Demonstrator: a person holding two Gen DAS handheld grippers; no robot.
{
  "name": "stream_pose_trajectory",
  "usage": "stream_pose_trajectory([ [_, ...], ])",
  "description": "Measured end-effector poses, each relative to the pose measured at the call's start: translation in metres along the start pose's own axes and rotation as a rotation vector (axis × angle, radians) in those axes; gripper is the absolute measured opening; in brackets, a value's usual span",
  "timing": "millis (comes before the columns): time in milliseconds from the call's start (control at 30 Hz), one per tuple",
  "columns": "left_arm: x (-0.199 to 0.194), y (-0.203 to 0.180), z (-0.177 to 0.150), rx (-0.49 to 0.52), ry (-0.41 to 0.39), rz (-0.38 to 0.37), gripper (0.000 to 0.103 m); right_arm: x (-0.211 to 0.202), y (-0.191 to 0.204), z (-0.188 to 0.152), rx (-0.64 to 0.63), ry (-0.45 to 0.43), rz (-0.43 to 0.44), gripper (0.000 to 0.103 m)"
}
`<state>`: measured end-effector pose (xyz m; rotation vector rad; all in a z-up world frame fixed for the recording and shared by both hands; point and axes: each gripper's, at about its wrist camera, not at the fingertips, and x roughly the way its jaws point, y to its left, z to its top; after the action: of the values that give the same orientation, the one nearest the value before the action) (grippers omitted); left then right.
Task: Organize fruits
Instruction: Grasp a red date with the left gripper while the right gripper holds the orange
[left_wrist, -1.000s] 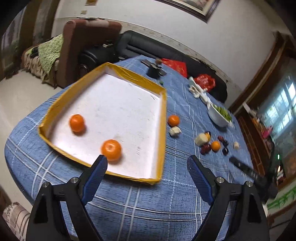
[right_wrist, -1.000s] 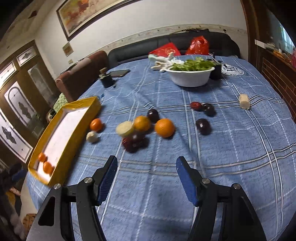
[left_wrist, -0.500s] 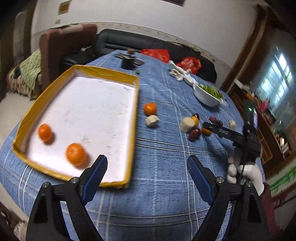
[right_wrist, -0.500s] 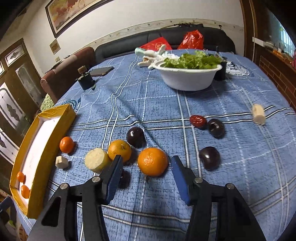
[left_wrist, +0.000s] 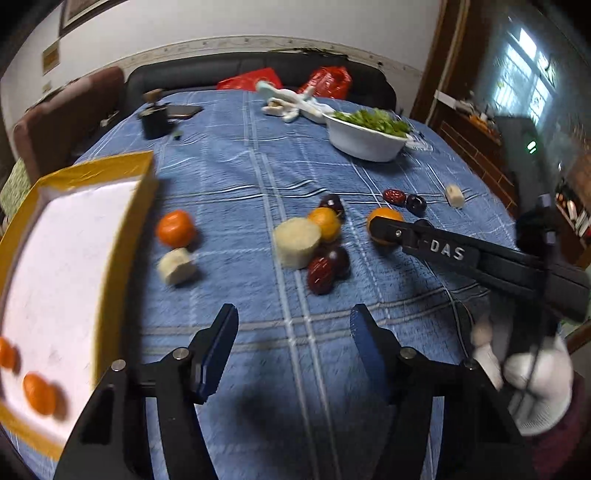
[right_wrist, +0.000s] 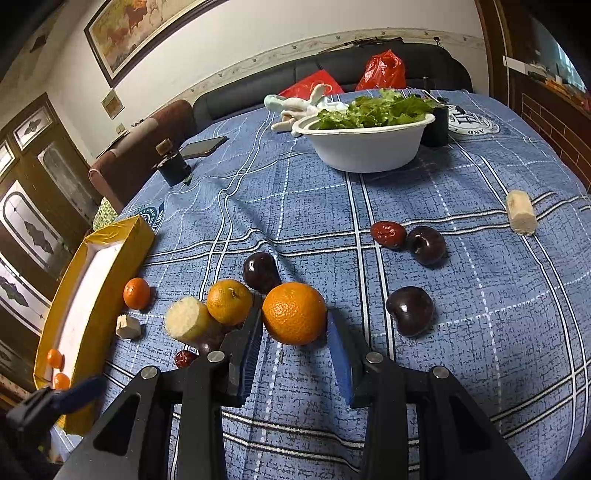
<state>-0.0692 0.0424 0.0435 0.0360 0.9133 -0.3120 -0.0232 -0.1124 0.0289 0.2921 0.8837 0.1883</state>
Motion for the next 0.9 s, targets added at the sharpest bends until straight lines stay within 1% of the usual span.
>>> stream_pose_trajectory([
  [67, 0.015, -0.004, 0.006, 0.012, 0.006, 0.016, 0.062, 0.000, -0.002, 0.001, 0.012, 0.003, 0.007, 0.038],
  [167, 0.032, -0.009, 0.014, 0.042, 0.007, 0.020, 0.062, -0.003, -0.004, 0.002, 0.025, -0.004, 0.015, 0.039],
  [200, 0.036, -0.011, 0.015, 0.052, 0.008, 0.018, 0.060, -0.003, -0.005, 0.002, 0.028, -0.004, 0.018, 0.039],
  [233, 0.042, -0.012, 0.017, 0.063, 0.010, 0.011, 0.055, -0.003, -0.005, 0.003, 0.031, -0.003, 0.020, 0.039],
  [267, 0.047, -0.012, 0.018, 0.069, 0.019, 0.003, 0.036, -0.003, -0.005, 0.003, 0.034, 0.000, 0.025, 0.039],
  [300, 0.051, -0.012, 0.020, 0.069, 0.034, -0.012, 0.020, -0.003, -0.005, 0.003, 0.035, 0.001, 0.029, 0.039],
  [333, 0.051, -0.010, 0.020, 0.058, 0.027, -0.055, 0.019, -0.003, -0.005, 0.003, 0.034, 0.000, 0.030, 0.039],
  [400, 0.047, -0.009, 0.020, 0.054, 0.017, -0.034, 0.019, -0.004, -0.004, 0.003, 0.030, -0.004, 0.031, 0.039],
  [533, 0.034, 0.000, 0.018, 0.005, -0.004, -0.032, 0.019, -0.005, -0.004, 0.002, 0.032, -0.014, 0.035, 0.039],
  [600, 0.020, 0.006, 0.017, -0.022, -0.027, -0.035, 0.019, -0.006, -0.002, 0.002, 0.027, -0.018, 0.036, 0.039],
  [700, -0.004, 0.019, 0.016, -0.059, -0.071, -0.018, 0.019, -0.008, 0.002, 0.001, 0.009, -0.030, 0.023, 0.039],
  [800, -0.030, 0.041, 0.010, -0.117, -0.111, 0.000, 0.019, -0.009, 0.006, -0.003, 0.000, -0.034, 0.028, 0.039],
  [900, -0.058, 0.067, 0.000, -0.164, -0.156, 0.055, 0.020, -0.007, 0.011, -0.007, -0.020, -0.038, 0.021, 0.039],
])
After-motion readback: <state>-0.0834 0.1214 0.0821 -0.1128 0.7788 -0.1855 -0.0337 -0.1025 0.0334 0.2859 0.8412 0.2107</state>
